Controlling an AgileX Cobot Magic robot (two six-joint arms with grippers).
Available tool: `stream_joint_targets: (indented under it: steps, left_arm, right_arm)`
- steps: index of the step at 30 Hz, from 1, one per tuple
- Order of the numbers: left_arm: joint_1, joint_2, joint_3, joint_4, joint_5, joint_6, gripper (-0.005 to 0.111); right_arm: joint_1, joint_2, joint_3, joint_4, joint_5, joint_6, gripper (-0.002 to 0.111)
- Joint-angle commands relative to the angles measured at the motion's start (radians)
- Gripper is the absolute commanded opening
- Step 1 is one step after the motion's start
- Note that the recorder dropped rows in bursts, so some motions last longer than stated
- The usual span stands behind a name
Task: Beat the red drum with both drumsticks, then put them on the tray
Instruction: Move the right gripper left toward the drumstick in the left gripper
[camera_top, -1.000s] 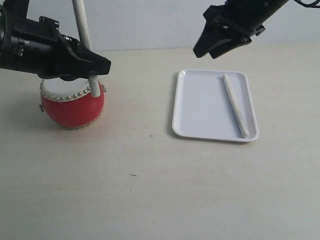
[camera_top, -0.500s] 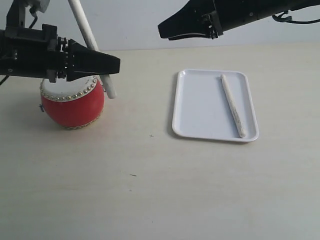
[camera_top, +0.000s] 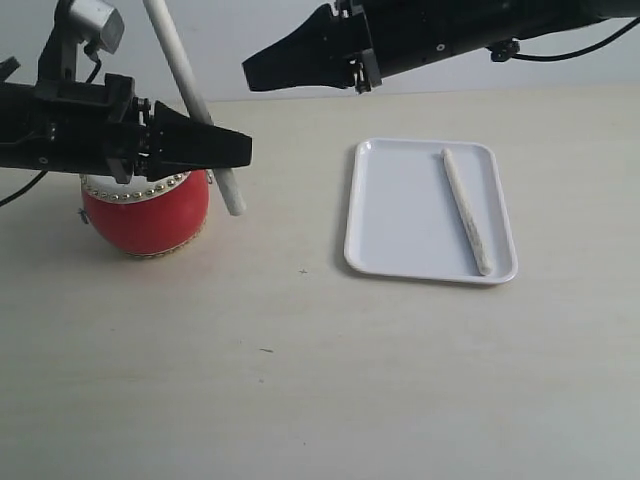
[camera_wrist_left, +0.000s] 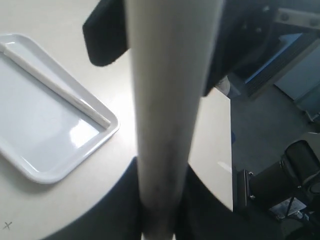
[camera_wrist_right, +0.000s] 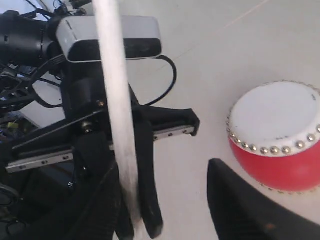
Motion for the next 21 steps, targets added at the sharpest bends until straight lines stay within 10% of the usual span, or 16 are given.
stream_joint_targets:
  steps: [1,21]
  left_arm:
    - [0.003,0.000,-0.006,0.009,0.015,0.004,0.000]
    - [-0.054,0.000,-0.008,0.010,0.015,0.007,0.000]
  right_arm:
    - [0.037,-0.008,0.003,0.078,0.002,-0.058,0.052]
    - [0.101,-0.008,0.003,0.109,0.002,-0.114,0.051]
